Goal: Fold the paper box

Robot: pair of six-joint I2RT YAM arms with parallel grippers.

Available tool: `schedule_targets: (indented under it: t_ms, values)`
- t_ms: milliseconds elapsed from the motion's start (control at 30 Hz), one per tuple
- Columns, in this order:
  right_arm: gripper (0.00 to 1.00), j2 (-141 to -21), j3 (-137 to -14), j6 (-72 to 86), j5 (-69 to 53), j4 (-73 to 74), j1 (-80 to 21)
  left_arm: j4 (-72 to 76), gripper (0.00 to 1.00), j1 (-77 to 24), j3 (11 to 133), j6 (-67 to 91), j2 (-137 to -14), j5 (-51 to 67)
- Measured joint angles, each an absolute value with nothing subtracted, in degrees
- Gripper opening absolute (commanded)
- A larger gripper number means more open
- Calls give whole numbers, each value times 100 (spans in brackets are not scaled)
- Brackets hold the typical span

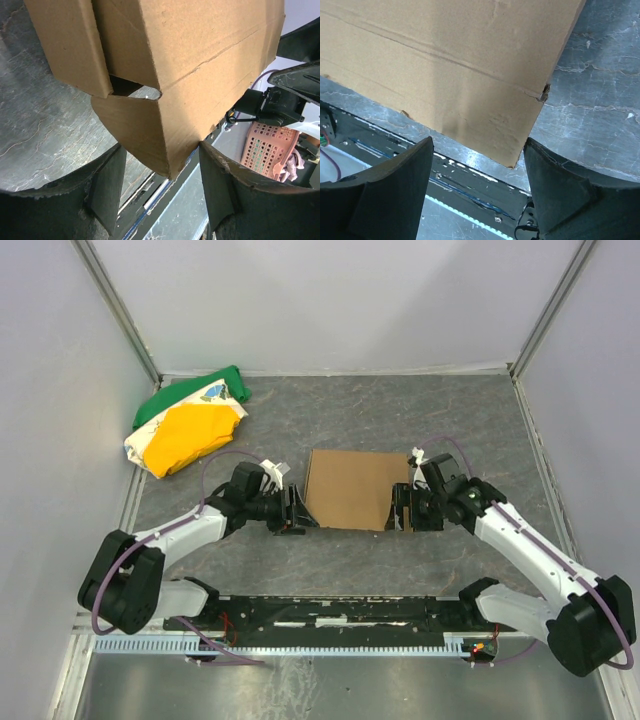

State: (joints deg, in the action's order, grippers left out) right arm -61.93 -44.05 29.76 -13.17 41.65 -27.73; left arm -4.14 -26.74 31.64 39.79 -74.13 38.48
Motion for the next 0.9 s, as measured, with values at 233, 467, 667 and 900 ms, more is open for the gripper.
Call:
schedule_targets:
  t_ms: [233, 467, 667, 900]
  values:
    - [81, -6171, -4576, 3044, -1525, 4202, -2773, -421, 67, -2674, 3229, 3979, -7373, 3848]
    - [81, -6198, -4609, 3079, -1592, 4217, -2773, -425, 67, -2672, 3232, 3979, -7373, 3848]
    - [81, -6200, -4613, 3057, -1592, 4257, -2773, -423, 67, -2674, 3232, 3979, -7373, 3848]
    - [81, -6198, -4648, 3050, -1632, 4346, -2773, -423, 67, -2674, 3232, 3979, -7373, 3850]
